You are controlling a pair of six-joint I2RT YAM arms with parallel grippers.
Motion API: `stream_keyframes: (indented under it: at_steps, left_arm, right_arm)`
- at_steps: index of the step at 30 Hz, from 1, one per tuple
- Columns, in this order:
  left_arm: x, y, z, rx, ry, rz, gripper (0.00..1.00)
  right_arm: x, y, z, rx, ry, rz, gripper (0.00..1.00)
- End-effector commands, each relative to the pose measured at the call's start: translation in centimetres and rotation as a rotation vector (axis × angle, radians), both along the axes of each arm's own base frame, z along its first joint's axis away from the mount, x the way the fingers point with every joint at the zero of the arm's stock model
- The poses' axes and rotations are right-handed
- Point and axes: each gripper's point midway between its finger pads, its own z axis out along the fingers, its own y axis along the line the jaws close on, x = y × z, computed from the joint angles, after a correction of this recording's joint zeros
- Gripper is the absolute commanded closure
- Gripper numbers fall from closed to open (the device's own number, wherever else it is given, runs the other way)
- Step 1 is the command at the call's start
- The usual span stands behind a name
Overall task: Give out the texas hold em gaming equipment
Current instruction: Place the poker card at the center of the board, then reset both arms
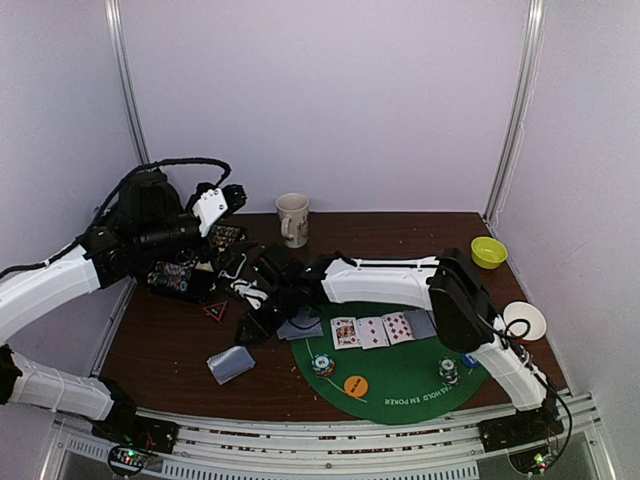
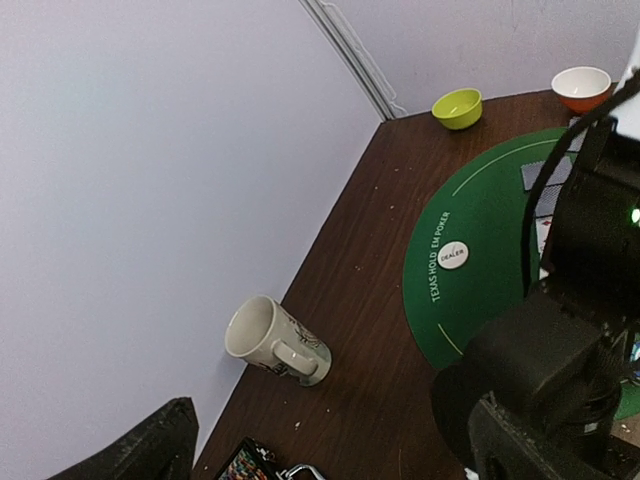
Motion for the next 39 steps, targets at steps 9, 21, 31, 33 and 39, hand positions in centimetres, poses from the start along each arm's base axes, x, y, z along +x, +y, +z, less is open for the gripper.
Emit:
stream_keyframes:
  at_steps: [9, 21, 31, 33, 39]
  left_arm:
    - [7.3, 9.8, 3.6, -0.395, 0.055, 0.513, 0.02]
    - [4.2, 25.6, -7.6, -0.713, 0.002, 1.232, 0.02]
    - [1.6, 26.8, -10.9, -0.616, -0.144, 1.223, 0.02]
    - [0.8, 27.5, -11.9, -0.579, -0.173, 1.247, 0.02]
    - [0.1, 26.1, -12.9, -0.593, -0.215, 1.125, 0.02]
  right_arm:
    - [17.4, -20.6, 16.9, 0.159, -0.384, -0.646, 0.39]
    - [16.3, -55.4, 16.8, 0.183, -0.654, -1.466, 0.00]
    - [9.8, -62.7, 11.4, 0.124, -0.929, -1.641, 0.00]
    - [9.5, -62.4, 10.8, 0.159, -0.953, -1.627, 0.00]
    - [11.0, -60.6, 9.1, 0.242, -0.942, -1.520, 0.00]
